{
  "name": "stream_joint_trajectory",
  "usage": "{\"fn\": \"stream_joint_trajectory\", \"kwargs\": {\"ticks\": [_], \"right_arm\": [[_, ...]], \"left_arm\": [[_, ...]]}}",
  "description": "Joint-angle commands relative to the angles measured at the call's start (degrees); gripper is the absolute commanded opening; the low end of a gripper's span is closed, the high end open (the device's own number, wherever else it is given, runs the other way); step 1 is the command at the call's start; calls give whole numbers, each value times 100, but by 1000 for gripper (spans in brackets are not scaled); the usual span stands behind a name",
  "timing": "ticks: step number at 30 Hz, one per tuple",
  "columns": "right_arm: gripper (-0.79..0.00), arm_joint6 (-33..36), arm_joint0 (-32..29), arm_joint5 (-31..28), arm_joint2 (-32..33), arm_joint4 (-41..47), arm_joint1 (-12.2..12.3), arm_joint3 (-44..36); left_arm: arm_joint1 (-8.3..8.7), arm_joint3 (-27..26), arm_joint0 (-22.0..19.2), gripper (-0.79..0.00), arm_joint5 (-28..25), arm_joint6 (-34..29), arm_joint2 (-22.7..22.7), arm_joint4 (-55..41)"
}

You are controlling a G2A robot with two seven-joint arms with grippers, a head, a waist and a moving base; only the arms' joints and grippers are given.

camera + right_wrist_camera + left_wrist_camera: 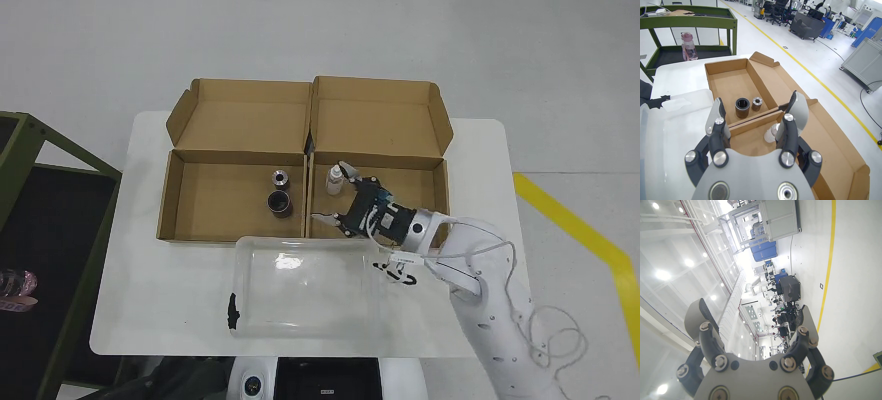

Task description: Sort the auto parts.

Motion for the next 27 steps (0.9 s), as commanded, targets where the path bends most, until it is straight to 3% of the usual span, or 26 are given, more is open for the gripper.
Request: {"fn": "stream_joint_trajectory", "kwargs": {"ticks": [1,7,13,20,27], "right_arm": [[-194,-228,-225,42,185,-170,41,-59],[-215,-954,-855,311,698,-467,137,-82],[-123,-1697,-1398,711,1160,-658,205,-26],[-80,-2367,-1906,1118,1677,-715,266,26],[0,-2755,-2264,1355,2151,-589,315,135]], "left_arm": [[0,0,0,0,0,0,0,0],[0,0,0,0,0,0,0,0],[0,0,0,0,0,0,0,0],[0,0,0,0,0,0,0,0],[0,0,0,0,0,0,0,0]]}}
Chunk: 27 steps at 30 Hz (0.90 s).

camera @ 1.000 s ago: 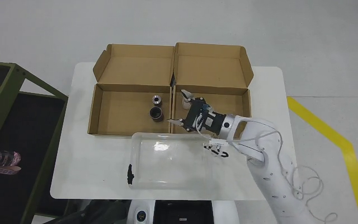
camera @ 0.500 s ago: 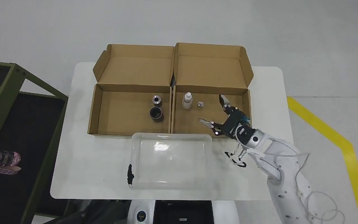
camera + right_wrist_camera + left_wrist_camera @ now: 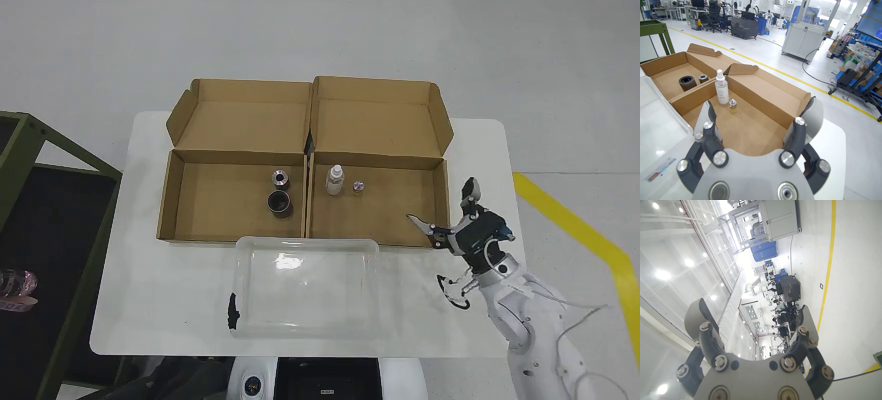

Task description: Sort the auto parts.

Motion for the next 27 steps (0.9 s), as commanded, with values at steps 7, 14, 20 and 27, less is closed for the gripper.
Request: {"fn": "stream_joint_trajectory", "kwargs": {"ticks": [7,14,20,27], "right_arm": [[0,-260,-266,238,463,153,43,104],[0,-443,-390,366,642,240,64,201],[0,-487,-390,283,708,226,83,219],[0,-489,-390,285,708,227,83,220]], "left_arm": [[0,0,0,0,0,0,0,0],[0,0,0,0,0,0,0,0],[0,0,0,0,0,0,0,0],[0,0,0,0,0,0,0,0]]}}
